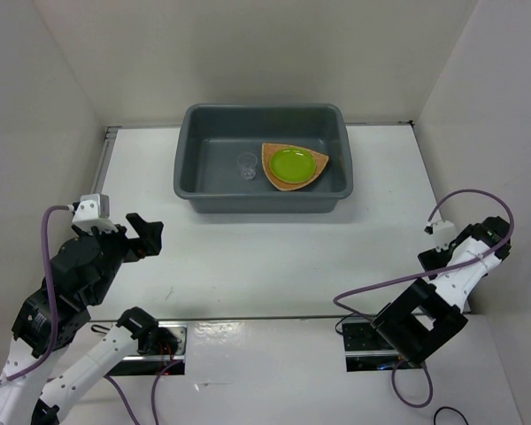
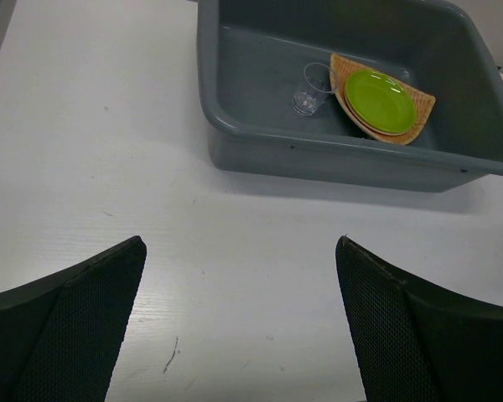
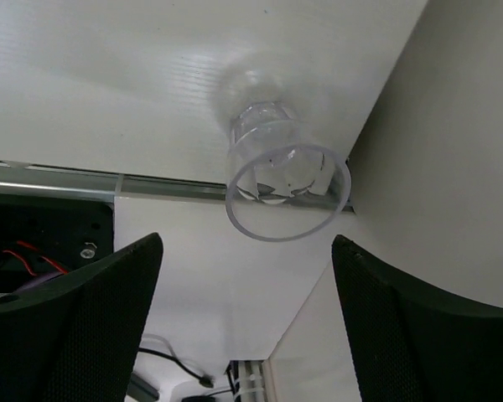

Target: Place the mixed dishes into the plastic bin

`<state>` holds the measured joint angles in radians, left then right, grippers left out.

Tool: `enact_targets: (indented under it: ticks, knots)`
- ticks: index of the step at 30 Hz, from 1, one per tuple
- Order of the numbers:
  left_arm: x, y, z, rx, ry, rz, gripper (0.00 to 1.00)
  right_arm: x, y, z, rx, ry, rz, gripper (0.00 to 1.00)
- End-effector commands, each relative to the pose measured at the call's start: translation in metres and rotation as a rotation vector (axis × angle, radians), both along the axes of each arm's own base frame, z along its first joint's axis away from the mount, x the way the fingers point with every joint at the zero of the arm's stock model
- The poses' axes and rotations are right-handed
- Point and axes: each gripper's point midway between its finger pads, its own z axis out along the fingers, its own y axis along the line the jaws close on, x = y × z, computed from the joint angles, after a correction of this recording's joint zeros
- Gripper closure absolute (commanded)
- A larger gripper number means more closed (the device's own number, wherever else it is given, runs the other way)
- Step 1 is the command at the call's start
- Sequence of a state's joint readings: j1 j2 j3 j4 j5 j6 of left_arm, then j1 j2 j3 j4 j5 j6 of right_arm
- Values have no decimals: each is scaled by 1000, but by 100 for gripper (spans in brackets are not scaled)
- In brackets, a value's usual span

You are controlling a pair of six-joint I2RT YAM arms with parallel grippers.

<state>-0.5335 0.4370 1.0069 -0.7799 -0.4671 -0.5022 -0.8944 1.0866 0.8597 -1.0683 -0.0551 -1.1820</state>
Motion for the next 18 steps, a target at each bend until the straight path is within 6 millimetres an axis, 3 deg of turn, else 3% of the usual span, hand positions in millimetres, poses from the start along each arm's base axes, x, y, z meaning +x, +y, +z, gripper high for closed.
enact_targets:
  ticks: [1, 10, 18]
  knots:
    - [5, -2, 9, -21, -35, 7, 0, 3, 8, -9, 61, 23, 94, 14]
    - [4, -1, 11, -26, -43, 7, 0, 7, 12, -21, 118, 55, 123, 14]
    - [2, 2, 10, -33, -45, 18, 0, 4, 14, -39, 216, 170, 152, 29]
